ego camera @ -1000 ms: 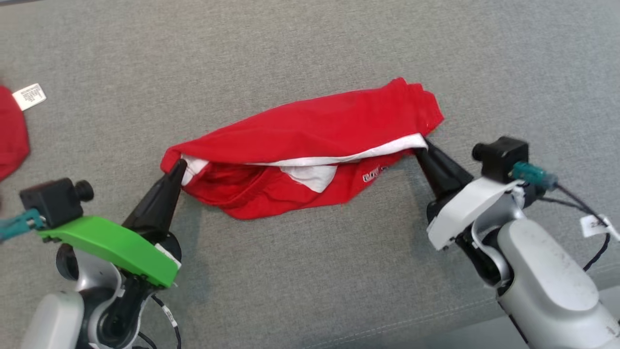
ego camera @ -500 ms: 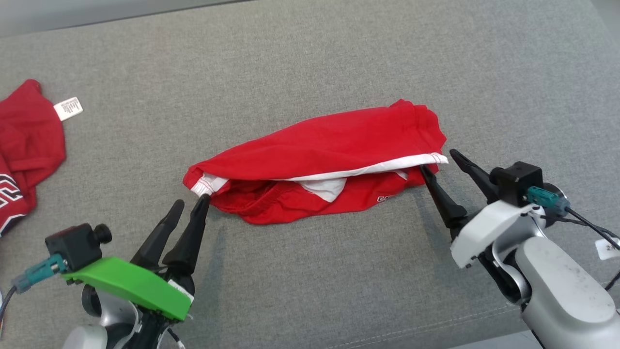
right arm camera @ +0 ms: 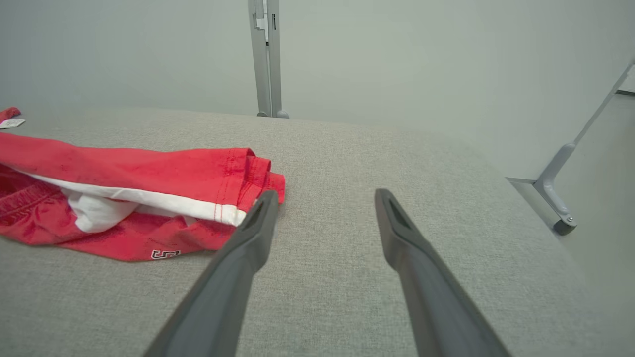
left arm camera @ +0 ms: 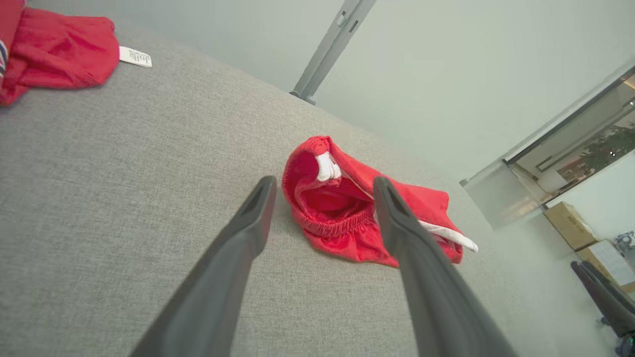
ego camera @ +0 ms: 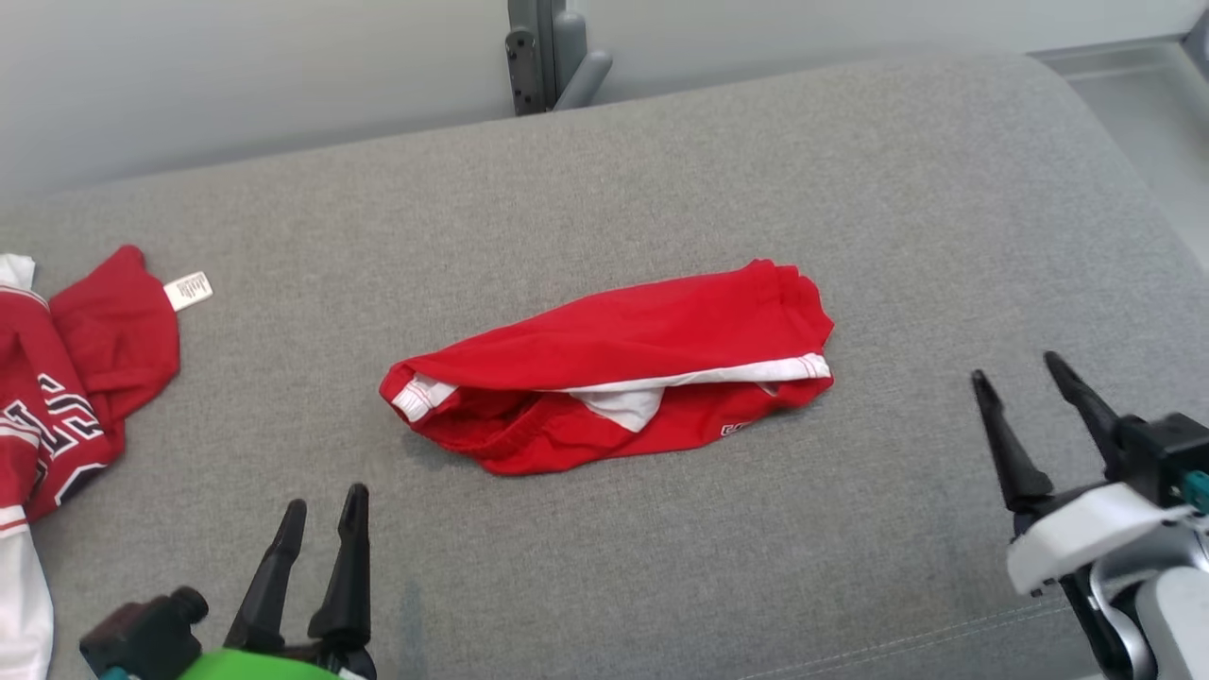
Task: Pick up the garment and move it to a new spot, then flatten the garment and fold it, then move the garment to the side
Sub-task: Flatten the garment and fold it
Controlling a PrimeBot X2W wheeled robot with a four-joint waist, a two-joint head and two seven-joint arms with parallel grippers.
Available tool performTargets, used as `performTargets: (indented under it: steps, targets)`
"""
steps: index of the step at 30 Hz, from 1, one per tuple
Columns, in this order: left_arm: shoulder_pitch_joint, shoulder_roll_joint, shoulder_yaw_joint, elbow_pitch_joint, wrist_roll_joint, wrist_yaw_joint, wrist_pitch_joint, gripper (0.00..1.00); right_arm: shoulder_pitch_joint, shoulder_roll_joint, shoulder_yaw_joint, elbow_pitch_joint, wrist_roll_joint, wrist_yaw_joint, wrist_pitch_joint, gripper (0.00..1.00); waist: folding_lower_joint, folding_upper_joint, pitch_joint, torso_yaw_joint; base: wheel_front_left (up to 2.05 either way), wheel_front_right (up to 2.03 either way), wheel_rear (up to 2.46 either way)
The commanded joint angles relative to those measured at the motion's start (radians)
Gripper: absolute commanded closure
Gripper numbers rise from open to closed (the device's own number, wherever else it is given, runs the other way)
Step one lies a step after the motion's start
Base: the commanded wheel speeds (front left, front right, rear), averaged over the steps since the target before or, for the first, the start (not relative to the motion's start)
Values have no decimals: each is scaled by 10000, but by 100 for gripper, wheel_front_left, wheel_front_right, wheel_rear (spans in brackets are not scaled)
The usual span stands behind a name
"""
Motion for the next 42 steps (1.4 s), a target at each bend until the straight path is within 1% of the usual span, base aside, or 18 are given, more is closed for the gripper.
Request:
performTargets:
  steps: [1,2,4,9,12,14,17,22,26,31,37,38,42]
  targets:
    - [159,170,-53,151,462,65,-206,0,295,181,-243,-56,-134,-11,-151,0,0,51,-360,-39,0,0,0]
    - [216,216,-116,289,765,111,-420,0,474,330,-491,-78,-253,-11,-266,0,0,51,-439,-29,0,0,0]
    - [335,113,-96,589,1068,203,-842,0,754,466,-959,-100,-648,-12,-547,0,0,51,-571,-13,0,0,0]
    - [566,317,-53,1354,2055,331,-1638,0,1304,1126,-1840,64,-1339,-14,-1093,0,0,51,-895,-16,0,0,0]
    - [690,295,31,1752,2656,395,-1885,0,1555,1532,-2275,83,-1628,-14,-1226,0,0,51,-1073,19,0,0,0]
    - [759,226,167,1964,3055,379,-1944,0,1662,1777,-2534,-241,-1791,-14,-1234,0,0,51,-1110,56,0,0,0]
    - [765,-2,575,2096,3516,223,-1966,0,2010,2108,-2774,-386,-2056,-14,-1226,0,0,51,-1130,153,0,0,0]
    - [948,-494,1226,2412,4310,-233,-1964,0,2185,2314,-2747,-171,-2409,-14,-1228,0,0,51,-1147,298,0,0,0]
    - [919,-916,1727,2643,4619,-598,-1964,0,2205,2403,-2684,-27,-2528,-14,-1230,0,0,51,-1166,420,0,0,0]
    - [893,-1268,2119,2819,4960,-1055,-1966,0,2020,2476,-2619,27,-2581,-14,-1230,0,0,51,-1165,476,0,0,0]
    - [525,-1513,2203,2833,5159,-1366,-1966,0,1722,2500,-2220,27,-2624,-14,-1231,0,0,51,-1018,506,0,0,0]
    - [525,-1513,2203,2833,5159,-1366,-1966,0,1722,2500,-2220,27,-2624,-14,-1231,0,0,51,-1018,506,0,0,0]
    - [47,-1669,1948,2921,4745,-1476,-1964,0,1209,2380,-1694,-191,-2631,-14,-1231,0,0,51,-786,505,0,0,0]
